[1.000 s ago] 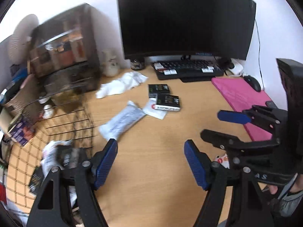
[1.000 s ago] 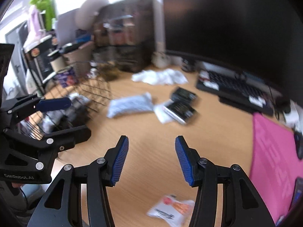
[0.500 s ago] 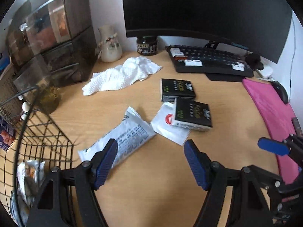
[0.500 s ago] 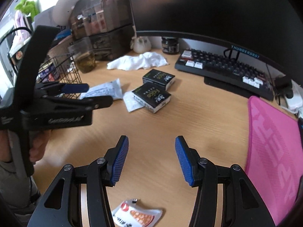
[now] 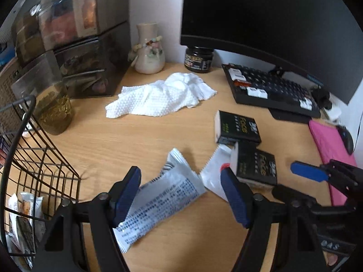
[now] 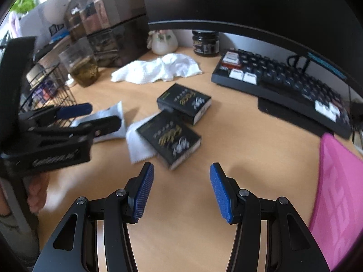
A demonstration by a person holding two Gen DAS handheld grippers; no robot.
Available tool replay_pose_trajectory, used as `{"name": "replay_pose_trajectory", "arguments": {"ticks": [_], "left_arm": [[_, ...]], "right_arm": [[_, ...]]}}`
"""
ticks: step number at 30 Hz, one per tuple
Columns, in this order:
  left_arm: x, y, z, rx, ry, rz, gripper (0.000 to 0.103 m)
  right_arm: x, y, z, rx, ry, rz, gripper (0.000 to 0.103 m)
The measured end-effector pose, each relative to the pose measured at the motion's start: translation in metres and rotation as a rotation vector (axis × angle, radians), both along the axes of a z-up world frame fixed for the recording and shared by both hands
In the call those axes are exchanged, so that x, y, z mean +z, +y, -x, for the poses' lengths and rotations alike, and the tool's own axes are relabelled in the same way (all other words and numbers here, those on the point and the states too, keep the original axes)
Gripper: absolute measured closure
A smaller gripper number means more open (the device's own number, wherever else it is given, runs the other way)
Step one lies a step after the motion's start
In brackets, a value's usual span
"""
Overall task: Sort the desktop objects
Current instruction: 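Bring both open tools back over the remaining items on the desk, then grasp a white snack bar with the left tool while right grasps a Face pack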
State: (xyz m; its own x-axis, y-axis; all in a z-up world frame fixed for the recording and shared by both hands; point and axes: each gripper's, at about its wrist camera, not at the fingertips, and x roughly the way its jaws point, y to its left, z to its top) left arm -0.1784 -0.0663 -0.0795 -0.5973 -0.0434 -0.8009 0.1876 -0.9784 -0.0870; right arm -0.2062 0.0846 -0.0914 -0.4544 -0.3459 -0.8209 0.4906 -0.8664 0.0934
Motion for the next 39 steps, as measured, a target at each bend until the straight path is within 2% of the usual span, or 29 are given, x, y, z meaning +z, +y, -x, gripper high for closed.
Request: {"name": "replay_pose_trajectory", "arguments": {"ticks": [4,7,11,17,19,23,26,27,28,30,33,35,37,38,39], "left_arm": [[-0.011,-0.006,0.007,0.010,-0.038,-0.006,0.027],[-0.022,-0.007,0.010,-0.008,-0.085,-0.031,0.027],[-0.025,-0.003,0.004,-0.023,-0.078,-0.020,0.025],[-0.023,0.010,-0.015,-0.083,-0.091,0.001,0.023],[-0.021,0.011,-0.024,-0.099,-0.094,-0.013,0.023],[-0.021,0.018,-0.036,-0.135,-0.106,0.009,0.023],[-0.022,0.017,-0.041,-0.114,-0.100,0.030,0.023],[-0.021,0.016,-0.043,-0.111,-0.099,0.026,0.024],[-0.021,0.016,-0.045,-0.113,-0.099,0.021,0.024],[-0.021,0.016,-0.047,-0.123,-0.098,0.031,0.023],[-0.023,0.013,-0.047,-0.103,-0.092,0.059,0.023],[-0.022,0.012,-0.046,-0.102,-0.093,0.063,0.025],[-0.021,0.011,-0.046,-0.107,-0.091,0.066,0.033],[-0.020,0.010,-0.047,-0.107,-0.092,0.066,0.038],[-0.018,0.010,-0.048,-0.108,-0.091,0.065,0.051]], "right_arm": [[0.003,-0.012,0.021,0.007,0.007,0.027,0.051],[-0.006,-0.025,0.034,0.026,-0.004,0.021,0.051],[-0.009,-0.026,0.034,0.042,-0.020,0.036,0.051],[-0.011,-0.014,0.010,0.074,-0.054,0.026,0.051],[-0.012,-0.007,0.000,0.072,-0.055,0.018,0.051],[-0.011,0.005,-0.024,0.067,-0.044,0.002,0.051],[-0.007,0.010,-0.035,0.055,-0.005,-0.015,0.051],[-0.006,0.010,-0.038,0.053,0.016,-0.028,0.047],[-0.006,0.010,-0.040,0.055,0.031,-0.041,0.037],[-0.006,0.007,-0.043,0.070,0.048,-0.045,0.028],[-0.013,0.001,-0.040,0.081,0.046,-0.068,0.027],[-0.019,-0.003,-0.036,0.072,0.041,-0.091,0.027],[-0.022,-0.005,-0.035,0.067,0.046,-0.100,0.027],[-0.022,-0.006,-0.034,0.066,0.045,-0.100,0.027],[-0.022,-0.006,-0.034,0.066,0.041,-0.101,0.028]]}}
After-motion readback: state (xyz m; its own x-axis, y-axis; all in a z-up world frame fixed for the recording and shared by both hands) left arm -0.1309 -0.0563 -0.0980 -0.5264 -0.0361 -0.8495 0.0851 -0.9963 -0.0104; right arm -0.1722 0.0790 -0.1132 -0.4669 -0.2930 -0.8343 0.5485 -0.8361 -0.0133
